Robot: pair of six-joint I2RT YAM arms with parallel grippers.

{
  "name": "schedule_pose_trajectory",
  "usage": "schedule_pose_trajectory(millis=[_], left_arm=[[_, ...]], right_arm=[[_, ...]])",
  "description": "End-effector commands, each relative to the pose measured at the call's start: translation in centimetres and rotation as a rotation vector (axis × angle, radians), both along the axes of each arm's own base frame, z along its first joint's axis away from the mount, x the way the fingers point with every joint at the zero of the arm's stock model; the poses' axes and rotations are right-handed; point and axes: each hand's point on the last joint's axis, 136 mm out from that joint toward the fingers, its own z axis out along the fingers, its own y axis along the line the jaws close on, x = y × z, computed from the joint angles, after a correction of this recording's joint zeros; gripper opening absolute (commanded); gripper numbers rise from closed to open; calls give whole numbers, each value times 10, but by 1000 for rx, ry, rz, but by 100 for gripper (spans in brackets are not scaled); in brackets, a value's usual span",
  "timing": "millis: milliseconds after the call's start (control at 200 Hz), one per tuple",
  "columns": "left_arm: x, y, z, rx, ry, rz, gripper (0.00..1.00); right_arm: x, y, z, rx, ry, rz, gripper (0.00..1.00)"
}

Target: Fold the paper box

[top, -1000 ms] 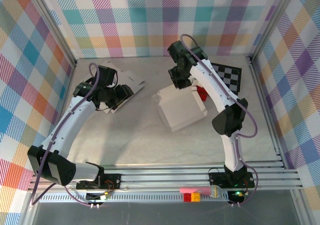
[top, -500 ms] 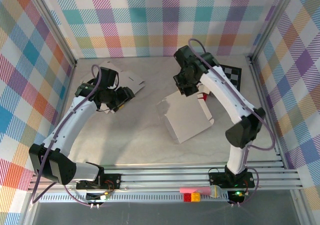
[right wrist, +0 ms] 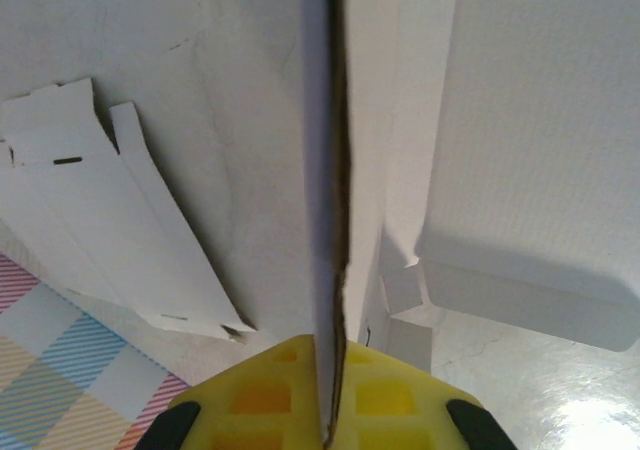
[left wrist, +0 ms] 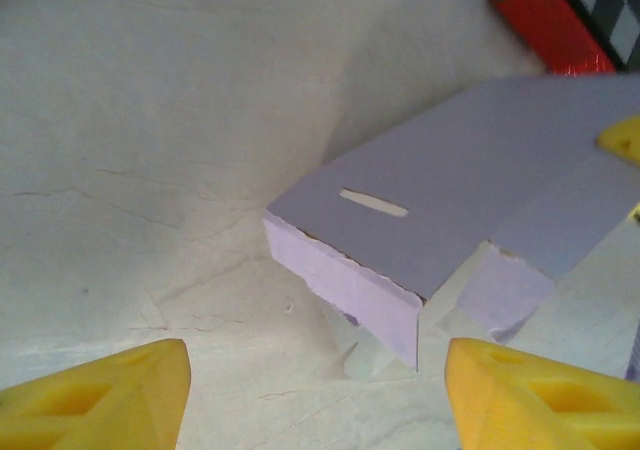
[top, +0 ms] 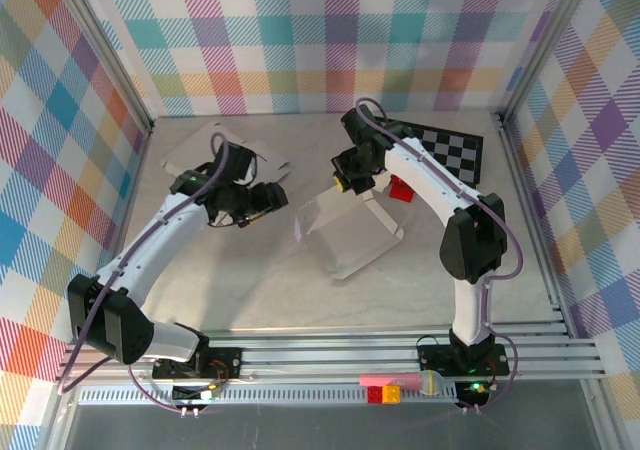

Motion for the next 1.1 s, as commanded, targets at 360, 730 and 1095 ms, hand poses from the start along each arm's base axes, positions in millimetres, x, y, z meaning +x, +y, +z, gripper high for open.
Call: schedule_pose_trajectory(millis=[360,730,1095], left_arm=[[-1,-16,-45,520,-321,-281,77],[14,-43,-51,528,-362,-367,18],[0,-55,-55,448,-315,-426,2]], right_arm=[[-4,-2,9,14,36,23,0],[-6,-3,6,4,46,32,0],[4,-5,28,13,-71,47,24]])
